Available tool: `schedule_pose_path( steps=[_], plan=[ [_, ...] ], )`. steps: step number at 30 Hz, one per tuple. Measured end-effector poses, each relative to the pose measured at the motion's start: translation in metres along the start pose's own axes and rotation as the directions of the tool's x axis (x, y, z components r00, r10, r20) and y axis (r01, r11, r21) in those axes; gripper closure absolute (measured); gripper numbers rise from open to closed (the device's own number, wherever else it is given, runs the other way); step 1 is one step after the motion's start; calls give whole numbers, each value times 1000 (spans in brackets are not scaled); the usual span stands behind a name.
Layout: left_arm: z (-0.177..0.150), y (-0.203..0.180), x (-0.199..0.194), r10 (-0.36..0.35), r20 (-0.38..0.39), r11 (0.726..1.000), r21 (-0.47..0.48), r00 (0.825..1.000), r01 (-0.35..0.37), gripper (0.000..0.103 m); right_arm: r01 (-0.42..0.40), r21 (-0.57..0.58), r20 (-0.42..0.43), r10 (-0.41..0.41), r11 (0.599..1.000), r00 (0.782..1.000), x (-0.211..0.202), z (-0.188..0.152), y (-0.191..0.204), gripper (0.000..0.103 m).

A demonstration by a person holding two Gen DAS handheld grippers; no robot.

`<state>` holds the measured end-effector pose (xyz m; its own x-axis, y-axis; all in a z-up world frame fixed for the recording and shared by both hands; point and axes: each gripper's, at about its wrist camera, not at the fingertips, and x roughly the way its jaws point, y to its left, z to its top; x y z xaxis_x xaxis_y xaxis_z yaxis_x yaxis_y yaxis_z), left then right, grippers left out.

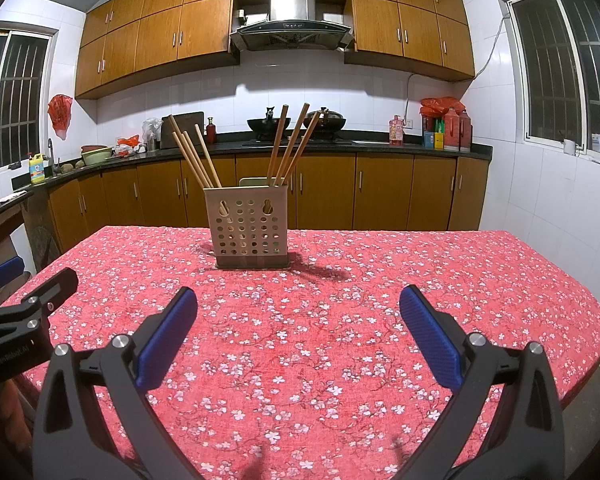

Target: Organize utensils

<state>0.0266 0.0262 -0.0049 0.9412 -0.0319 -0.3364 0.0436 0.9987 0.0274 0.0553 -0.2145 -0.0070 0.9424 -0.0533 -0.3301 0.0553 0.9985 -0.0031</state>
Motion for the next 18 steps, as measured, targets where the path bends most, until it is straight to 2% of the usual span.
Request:
schedule_pose_path(
  steps=[18],
  plan=[
    [-1,0,0,1,2,1000,3,1000,-1,2,-1,1,-1,1,1000,1000,0,0,2,4]
  ],
)
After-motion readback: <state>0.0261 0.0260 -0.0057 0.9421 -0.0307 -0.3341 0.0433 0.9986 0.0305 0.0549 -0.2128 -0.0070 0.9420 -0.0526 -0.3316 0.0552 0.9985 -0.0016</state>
